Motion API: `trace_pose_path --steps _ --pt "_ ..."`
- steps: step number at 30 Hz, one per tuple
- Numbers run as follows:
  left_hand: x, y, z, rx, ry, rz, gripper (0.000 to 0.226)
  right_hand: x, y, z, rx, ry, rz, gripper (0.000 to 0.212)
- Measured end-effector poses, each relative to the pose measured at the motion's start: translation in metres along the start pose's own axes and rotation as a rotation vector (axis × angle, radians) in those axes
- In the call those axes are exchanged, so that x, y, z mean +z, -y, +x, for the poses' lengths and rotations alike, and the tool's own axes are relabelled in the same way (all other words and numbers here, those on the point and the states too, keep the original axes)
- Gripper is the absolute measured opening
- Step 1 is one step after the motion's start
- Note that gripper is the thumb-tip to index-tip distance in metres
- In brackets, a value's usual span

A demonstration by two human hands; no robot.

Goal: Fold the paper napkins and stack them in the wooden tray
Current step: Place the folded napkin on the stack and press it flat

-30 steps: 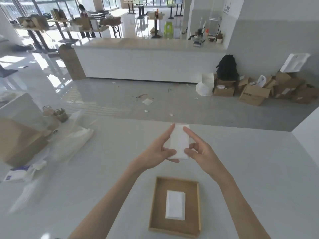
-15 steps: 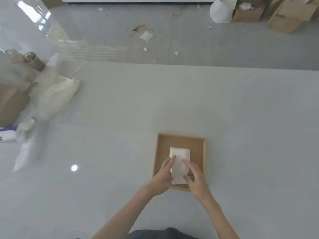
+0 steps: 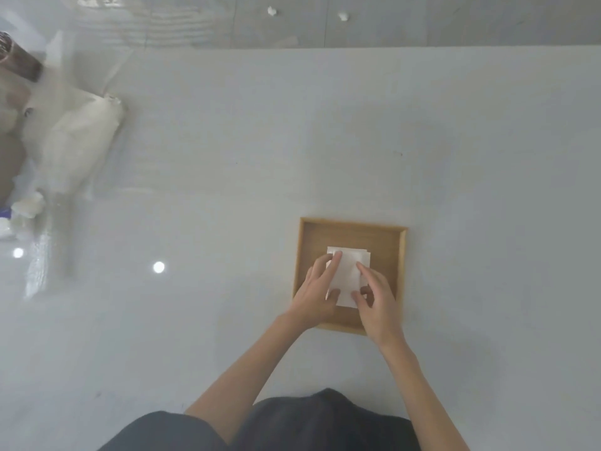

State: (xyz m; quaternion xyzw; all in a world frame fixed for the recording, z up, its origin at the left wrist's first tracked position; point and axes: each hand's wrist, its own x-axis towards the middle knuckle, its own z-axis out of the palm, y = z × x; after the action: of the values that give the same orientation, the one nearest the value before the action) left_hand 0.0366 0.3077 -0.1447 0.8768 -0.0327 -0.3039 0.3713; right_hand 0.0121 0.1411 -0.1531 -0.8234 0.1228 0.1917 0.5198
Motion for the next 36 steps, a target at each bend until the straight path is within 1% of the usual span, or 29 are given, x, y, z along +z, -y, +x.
trace_pose_path --steps 6,10,14,16,20,22,24,26,27,29,30,33,36 --pt "0.004 0.007 0.011 0.026 0.022 -0.019 0.090 0.001 -0.004 0.004 0.034 0.024 -0.054 0.057" --pt "0.008 0.008 0.011 0.050 0.015 -0.013 0.089 0.004 -0.008 0.002 0.034 0.010 -0.066 0.057" --pt "0.013 0.008 0.009 0.043 0.009 0.011 0.086 0.008 -0.008 0.000 0.021 -0.010 -0.127 0.055" --pt "0.016 0.007 0.008 0.017 -0.015 0.023 0.086 0.012 -0.006 -0.001 0.015 -0.036 -0.179 0.054" --pt "0.019 0.000 0.011 -0.117 -0.035 -0.015 0.082 0.021 -0.001 -0.006 0.035 -0.125 -0.396 0.053" --pt "0.019 -0.002 0.014 -0.117 -0.043 0.009 0.079 0.023 -0.001 -0.007 0.042 -0.162 -0.440 0.053" --pt "0.018 -0.004 0.012 -0.098 -0.079 0.049 0.082 0.023 0.000 -0.009 0.016 -0.212 -0.413 0.053" --pt "0.020 -0.004 0.009 -0.070 -0.160 0.083 0.084 0.025 -0.001 -0.009 -0.004 -0.266 -0.322 0.052" --pt "0.022 -0.004 0.007 -0.069 -0.195 0.087 0.084 0.026 -0.001 -0.009 0.018 -0.284 -0.261 0.052" --pt "0.024 -0.003 0.005 -0.100 -0.225 0.075 0.080 0.027 -0.001 -0.006 0.107 -0.278 -0.146 0.050" --pt "0.025 -0.002 0.005 -0.113 -0.222 0.083 0.077 0.027 -0.002 -0.005 0.137 -0.257 -0.129 0.049" --pt "0.025 -0.002 0.005 -0.114 -0.208 0.109 0.074 0.026 -0.005 -0.003 0.126 -0.200 -0.170 0.047" --pt "0.025 -0.006 0.003 -0.167 -0.286 0.032 0.072 0.024 -0.006 -0.004 0.173 -0.255 -0.054 0.045"
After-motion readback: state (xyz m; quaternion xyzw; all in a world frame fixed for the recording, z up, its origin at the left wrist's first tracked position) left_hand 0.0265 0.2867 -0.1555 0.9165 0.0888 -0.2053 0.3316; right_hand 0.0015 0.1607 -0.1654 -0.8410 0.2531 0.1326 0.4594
